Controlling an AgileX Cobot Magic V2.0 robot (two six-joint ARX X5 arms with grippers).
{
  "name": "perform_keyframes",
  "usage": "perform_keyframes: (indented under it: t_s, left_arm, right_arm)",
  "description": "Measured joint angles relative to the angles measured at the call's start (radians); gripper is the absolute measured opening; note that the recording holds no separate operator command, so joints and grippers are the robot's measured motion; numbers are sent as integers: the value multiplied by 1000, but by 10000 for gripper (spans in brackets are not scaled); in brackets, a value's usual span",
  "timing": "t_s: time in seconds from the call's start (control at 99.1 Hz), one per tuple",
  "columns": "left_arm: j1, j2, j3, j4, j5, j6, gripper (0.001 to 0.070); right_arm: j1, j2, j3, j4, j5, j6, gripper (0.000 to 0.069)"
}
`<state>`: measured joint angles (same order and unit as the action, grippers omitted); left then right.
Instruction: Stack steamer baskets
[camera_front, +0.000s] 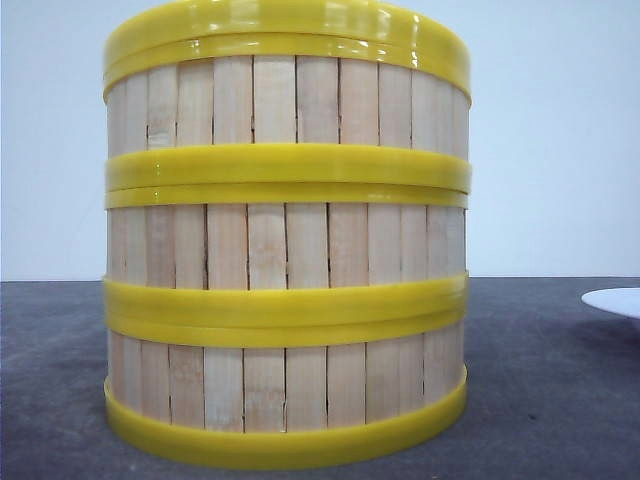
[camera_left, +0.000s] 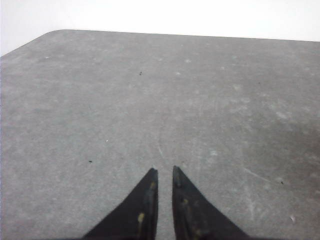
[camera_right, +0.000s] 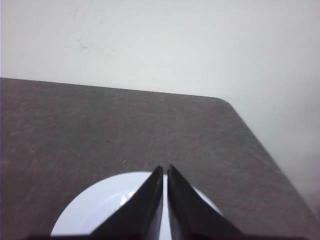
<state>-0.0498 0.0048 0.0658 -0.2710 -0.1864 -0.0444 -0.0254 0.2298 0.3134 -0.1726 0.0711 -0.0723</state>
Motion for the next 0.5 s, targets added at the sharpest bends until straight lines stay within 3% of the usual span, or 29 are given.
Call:
perform_keyframes:
  t_s: [0.212, 0.505]
  left_arm:
    - [0, 0, 0, 0, 0, 0, 25]
    - [0, 0, 0, 0, 0, 0, 25]
  right_arm:
    - [-2, -112, -153, 0, -16, 28, 10]
    - [-3, -198, -243, 4, -18, 50, 10]
